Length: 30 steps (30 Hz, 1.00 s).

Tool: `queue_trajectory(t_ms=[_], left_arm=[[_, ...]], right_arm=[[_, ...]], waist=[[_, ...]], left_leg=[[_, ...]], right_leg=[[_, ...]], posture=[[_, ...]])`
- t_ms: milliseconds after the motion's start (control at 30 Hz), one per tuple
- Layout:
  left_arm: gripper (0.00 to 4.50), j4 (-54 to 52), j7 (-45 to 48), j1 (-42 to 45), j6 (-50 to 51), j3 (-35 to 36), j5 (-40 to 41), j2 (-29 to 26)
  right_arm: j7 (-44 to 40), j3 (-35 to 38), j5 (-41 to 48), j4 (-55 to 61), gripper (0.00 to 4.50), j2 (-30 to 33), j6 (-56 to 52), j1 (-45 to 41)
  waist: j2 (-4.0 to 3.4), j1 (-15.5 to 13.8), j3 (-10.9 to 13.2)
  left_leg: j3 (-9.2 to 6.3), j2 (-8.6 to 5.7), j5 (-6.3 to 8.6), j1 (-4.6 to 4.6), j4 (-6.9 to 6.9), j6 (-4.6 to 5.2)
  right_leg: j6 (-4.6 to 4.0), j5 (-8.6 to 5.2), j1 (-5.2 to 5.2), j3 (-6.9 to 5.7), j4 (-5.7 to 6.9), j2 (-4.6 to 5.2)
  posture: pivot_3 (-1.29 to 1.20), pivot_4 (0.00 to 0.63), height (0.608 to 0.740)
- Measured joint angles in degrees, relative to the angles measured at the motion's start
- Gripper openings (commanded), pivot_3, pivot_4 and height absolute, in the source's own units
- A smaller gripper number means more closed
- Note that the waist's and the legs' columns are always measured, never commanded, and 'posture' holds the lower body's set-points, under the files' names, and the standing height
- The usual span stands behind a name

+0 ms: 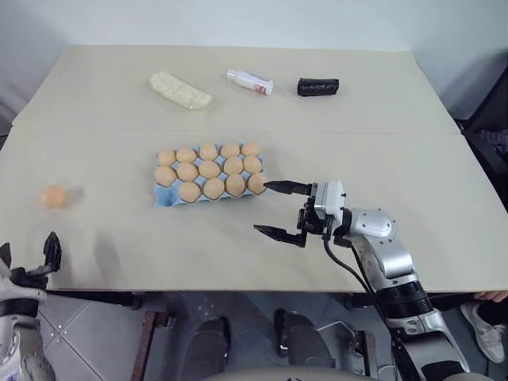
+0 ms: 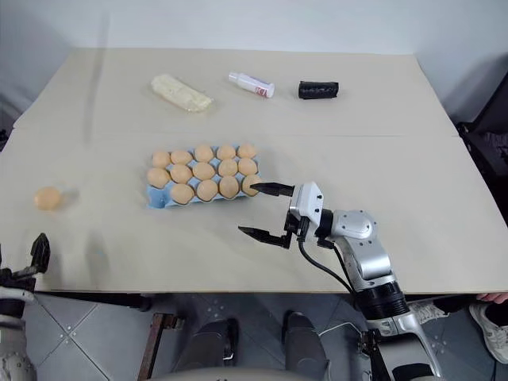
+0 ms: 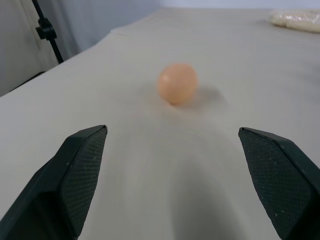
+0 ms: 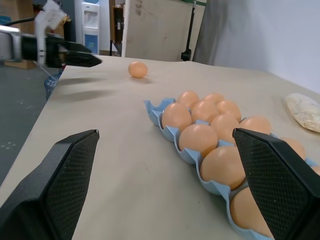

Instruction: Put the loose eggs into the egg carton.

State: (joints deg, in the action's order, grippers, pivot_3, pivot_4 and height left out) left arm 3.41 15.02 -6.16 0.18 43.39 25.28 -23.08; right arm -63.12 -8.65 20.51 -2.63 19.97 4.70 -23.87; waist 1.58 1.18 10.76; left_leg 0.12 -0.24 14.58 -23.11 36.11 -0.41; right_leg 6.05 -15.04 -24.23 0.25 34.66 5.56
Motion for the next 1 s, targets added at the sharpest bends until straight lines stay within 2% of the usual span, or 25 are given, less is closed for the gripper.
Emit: queue_trajectory(t_ms=[133, 233, 400, 600, 733, 900, 1000], left_arm=[[4.49, 6.6, -3.6, 9.0, 2.0, -1.3, -2.3, -6.5], [4.49, 9.8, -5.3, 14.4, 3.8, -3.7, -3.8, -8.2], [4.49, 21.1, -6.0, 23.0, 8.6, -8.7, -6.5, -13.0], [4.49, 32.9, -5.7, 28.2, 7.1, -10.9, -9.1, -15.9], [3.59, 36.7, -5.3, 29.9, 6.5, -11.5, -9.9, -16.3], [2.03, 38.3, -4.8, 30.4, 6.3, -12.6, -10.1, -16.4], [1.90, 38.3, -4.0, 30.2, 5.8, -12.5, -9.8, -16.3]], right_arm=[[-0.3, -0.1, -0.2, -0.4, 4.50, -0.1, 0.1, -0.5], [-0.3, -0.1, -0.3, -0.8, 4.50, -0.2, 0.2, -0.6], [-0.2, -0.2, -0.4, -1.0, 4.50, -0.5, 0.2, -0.7], [0.6, -0.1, -0.4, -1.0, 4.50, -0.5, 0.2, -0.4], [1.4, -0.1, -0.4, -1.0, 4.50, -0.5, 0.2, -0.3], [1.5, -0.1, -0.4, -1.0, 4.50, -0.5, 0.2, -0.2], [1.5, -0.1, -0.4, -0.9, 4.50, -0.5, 0.2, -0.2]], waist=[[0.02, 0.3, 0.0], [0.03, 0.4, 0.0], [0.03, 0.6, 0.0], [0.05, 0.4, 0.0], [0.05, 0.4, 0.0], [0.05, 0.5, 0.0], [0.05, 0.4, 0.0]], left_leg=[[0.15, -0.02, -0.02, 0.04, 0.00, 0.02], [0.30, -0.02, -0.04, 0.04, -0.02, 0.08], [0.47, 0.02, -0.16, 0.04, -0.04, 0.26], [0.47, 0.02, -0.14, 0.03, -0.03, 0.22], [0.47, 0.02, -0.01, 0.03, -0.02, 0.01], [0.47, 0.02, -0.01, 0.03, -0.03, 0.00], [0.47, 0.03, -0.01, 0.03, -0.03, 0.00]], right_leg=[[0.05, 0.04, -0.03, -0.09, 0.09, -0.01], [0.10, 0.06, -0.11, -0.23, 0.12, -0.01], [0.10, 0.06, -0.26, -0.28, 0.27, -0.07], [0.10, 0.07, -0.28, -0.32, 0.29, -0.01], [0.10, 0.07, -0.28, -0.32, 0.29, 0.00], [0.10, 0.07, -0.29, -0.32, 0.30, -0.01], [0.10, 0.07, -0.29, -0.32, 0.30, -0.01]], posture=[[0.00, 0.150, 0.740], [0.00, 0.150, 0.740], [0.00, 0.150, 0.740], [0.00, 0.150, 0.740], [0.00, 0.150, 0.740], [0.00, 0.150, 0.740], [0.00, 0.150, 0.740]])
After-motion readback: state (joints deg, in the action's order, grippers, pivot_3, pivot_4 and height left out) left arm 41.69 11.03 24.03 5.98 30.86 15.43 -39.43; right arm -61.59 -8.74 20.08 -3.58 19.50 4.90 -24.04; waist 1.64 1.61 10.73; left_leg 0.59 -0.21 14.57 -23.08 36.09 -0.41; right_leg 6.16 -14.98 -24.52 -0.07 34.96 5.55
